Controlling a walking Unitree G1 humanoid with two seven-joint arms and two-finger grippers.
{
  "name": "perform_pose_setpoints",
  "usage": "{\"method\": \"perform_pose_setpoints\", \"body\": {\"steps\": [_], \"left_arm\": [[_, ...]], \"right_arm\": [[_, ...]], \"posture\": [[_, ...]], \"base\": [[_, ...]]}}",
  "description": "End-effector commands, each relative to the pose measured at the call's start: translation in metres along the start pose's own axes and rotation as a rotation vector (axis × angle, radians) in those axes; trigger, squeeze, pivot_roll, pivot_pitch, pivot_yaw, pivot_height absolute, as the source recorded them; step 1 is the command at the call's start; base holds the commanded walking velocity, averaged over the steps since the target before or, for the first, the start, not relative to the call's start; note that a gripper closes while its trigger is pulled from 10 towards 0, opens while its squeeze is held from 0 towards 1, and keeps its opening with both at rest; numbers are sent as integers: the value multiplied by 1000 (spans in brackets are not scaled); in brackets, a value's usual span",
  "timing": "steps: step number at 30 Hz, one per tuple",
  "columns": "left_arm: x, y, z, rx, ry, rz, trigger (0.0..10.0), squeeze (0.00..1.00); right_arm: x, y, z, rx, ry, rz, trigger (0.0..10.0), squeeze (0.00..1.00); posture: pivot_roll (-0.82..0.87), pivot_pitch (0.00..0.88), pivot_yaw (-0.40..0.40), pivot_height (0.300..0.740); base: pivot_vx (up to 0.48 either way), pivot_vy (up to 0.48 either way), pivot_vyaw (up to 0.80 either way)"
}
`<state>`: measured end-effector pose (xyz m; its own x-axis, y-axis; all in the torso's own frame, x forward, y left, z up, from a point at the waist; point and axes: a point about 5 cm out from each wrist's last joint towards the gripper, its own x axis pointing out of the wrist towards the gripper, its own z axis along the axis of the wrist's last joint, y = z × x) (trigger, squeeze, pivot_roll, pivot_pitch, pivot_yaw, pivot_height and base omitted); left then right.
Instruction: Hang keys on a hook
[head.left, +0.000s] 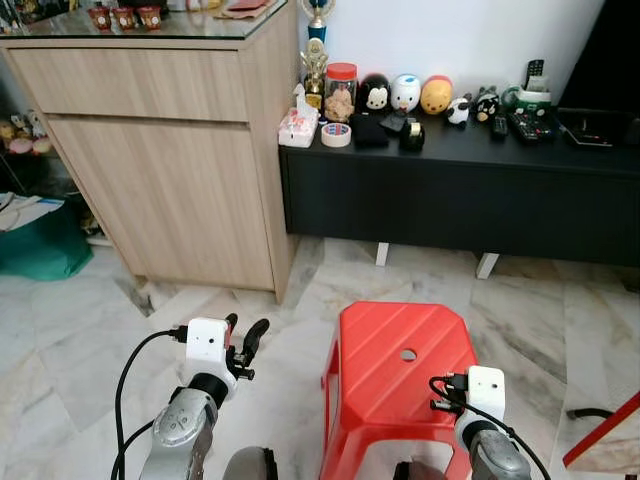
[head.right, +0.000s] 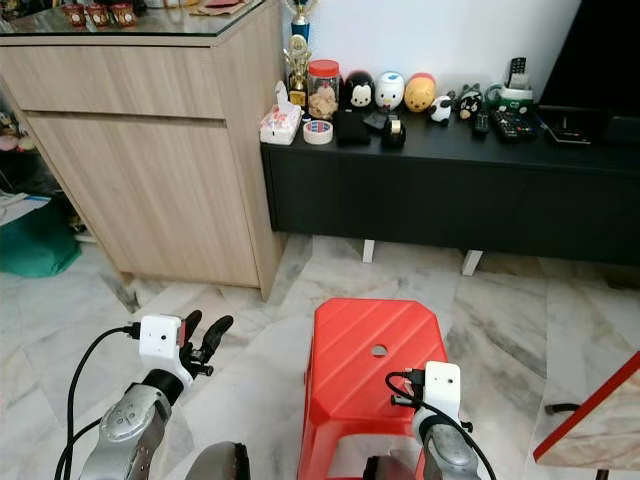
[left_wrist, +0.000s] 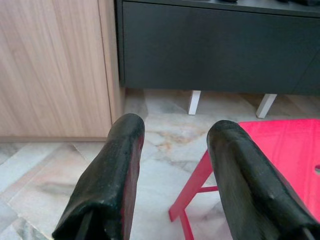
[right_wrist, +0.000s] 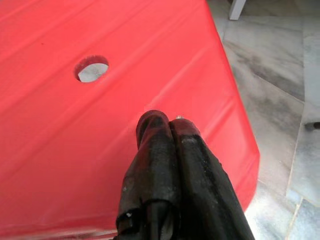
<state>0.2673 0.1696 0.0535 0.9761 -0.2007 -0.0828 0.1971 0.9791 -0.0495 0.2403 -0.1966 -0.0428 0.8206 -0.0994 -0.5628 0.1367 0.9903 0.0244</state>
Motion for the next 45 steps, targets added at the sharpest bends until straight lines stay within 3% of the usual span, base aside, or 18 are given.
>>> {"method": "perform_pose_setpoints", "body": {"steps": [1,14,27,45], "left_arm": [[-1,-2,-3,-13,13,-14,10000,0],[-8,2,-19,-16,67,6,10000,0],[-11,1,-26,-9,87,8,10000,0],[-6,2,-21,13,62,11,10000,0]], "right_arm": [[3,3,12,8,-54,2,10000,0],[4,4,27,6,-149,-20,10000,0],[2,5,56,27,-326,-49,10000,0],[1,7,41,4,-261,-26,10000,0]], "posture": [[44,0,-25,613],[41,0,-24,613],[37,0,-28,613],[33,0,-28,613]], "base": [[0,0,0],[0,0,0],[0,0,0],[27,0,127]]}}
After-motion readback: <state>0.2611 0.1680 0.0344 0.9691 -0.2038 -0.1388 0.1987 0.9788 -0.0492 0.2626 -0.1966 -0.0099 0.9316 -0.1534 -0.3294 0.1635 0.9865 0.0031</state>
